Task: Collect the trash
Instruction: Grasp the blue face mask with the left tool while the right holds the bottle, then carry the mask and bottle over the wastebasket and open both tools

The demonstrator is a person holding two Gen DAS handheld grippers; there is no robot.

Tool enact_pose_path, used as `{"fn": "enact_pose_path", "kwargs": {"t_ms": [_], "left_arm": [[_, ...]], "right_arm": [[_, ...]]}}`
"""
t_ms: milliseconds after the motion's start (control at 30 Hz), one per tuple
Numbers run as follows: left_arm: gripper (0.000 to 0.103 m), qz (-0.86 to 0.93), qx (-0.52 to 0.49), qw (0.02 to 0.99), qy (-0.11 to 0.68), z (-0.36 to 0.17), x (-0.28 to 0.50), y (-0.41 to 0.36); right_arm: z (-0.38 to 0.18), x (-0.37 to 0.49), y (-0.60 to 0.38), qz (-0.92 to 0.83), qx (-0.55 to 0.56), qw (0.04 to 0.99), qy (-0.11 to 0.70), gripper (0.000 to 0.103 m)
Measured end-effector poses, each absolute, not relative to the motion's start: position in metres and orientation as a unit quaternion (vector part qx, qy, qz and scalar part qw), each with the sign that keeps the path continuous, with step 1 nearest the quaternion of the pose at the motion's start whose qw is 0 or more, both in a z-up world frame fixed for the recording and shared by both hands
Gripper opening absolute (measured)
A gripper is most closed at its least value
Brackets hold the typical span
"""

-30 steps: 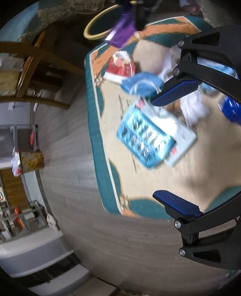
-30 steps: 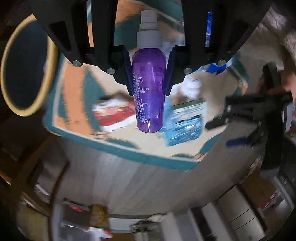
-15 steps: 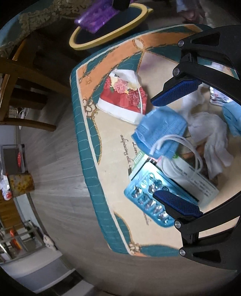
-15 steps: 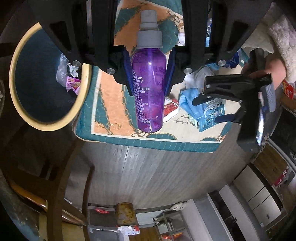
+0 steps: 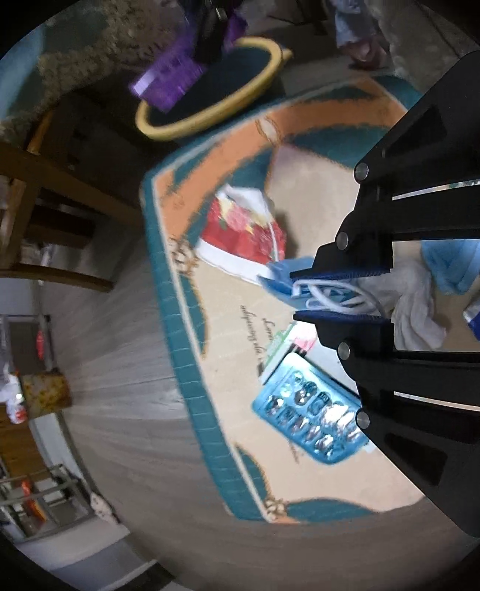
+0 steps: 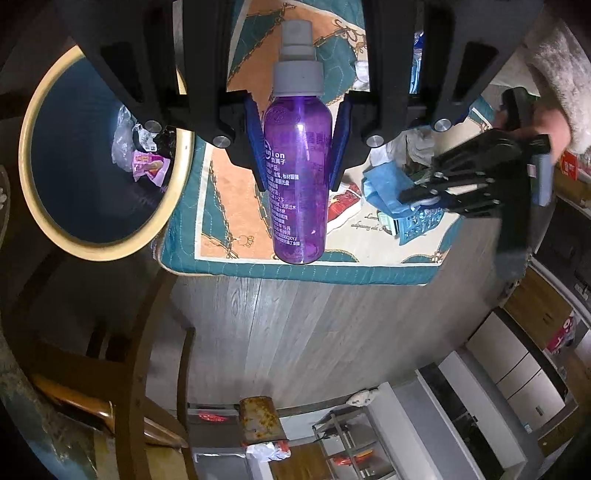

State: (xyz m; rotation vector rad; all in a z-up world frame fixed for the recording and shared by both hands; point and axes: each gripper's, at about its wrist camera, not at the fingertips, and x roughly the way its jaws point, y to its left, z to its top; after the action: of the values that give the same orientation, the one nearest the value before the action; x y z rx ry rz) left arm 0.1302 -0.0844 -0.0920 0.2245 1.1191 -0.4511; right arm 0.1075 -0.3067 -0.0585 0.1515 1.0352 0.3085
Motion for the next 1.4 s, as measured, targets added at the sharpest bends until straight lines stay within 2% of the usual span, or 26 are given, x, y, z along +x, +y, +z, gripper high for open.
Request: {"fn": "enact_pose_path", "kwargs": {"t_ms": [33,167,300,500,733,1000,1400], "left_arm": [[0.008,-0.215,0.098,0.821,0.519,-0.084,0.128,-0.082],[0.007,-0.217,0.109,0.832,0.499,-0.069,0.122,-0.082],[0.006,-0.214,0.115,0.835,0.493,-0.066,0.119,-0.083],[0.006,-0.223,0.096,0.858,0.452,-0.031,0.121,-0.089],[0.006,-0.254,0.109,0.869,0.41,0.0,0.115,-0.126],[0.006,-0.288,0.084,0.861,0.411,0.002,0.117,-0.168],[0.006,-0.294,0.094,0.863,0.401,-0.008,0.114,-0.214]], "right_arm": [[-0.058,0.107,-0.306,0.147,0.072,0.856,0.491,0.032],[-0.052,0.105,-0.307,0.143,0.072,0.86,0.484,0.032],[-0.047,0.102,-0.31,0.14,0.073,0.864,0.479,0.031],[-0.033,0.098,-0.322,0.125,0.067,0.874,0.465,0.032],[-0.002,0.089,-0.363,0.084,0.075,0.89,0.442,0.032],[0.013,0.056,-0.428,0.023,0.097,0.897,0.431,0.032],[-0.025,0.06,-0.476,-0.02,0.125,0.876,0.465,0.031]]}}
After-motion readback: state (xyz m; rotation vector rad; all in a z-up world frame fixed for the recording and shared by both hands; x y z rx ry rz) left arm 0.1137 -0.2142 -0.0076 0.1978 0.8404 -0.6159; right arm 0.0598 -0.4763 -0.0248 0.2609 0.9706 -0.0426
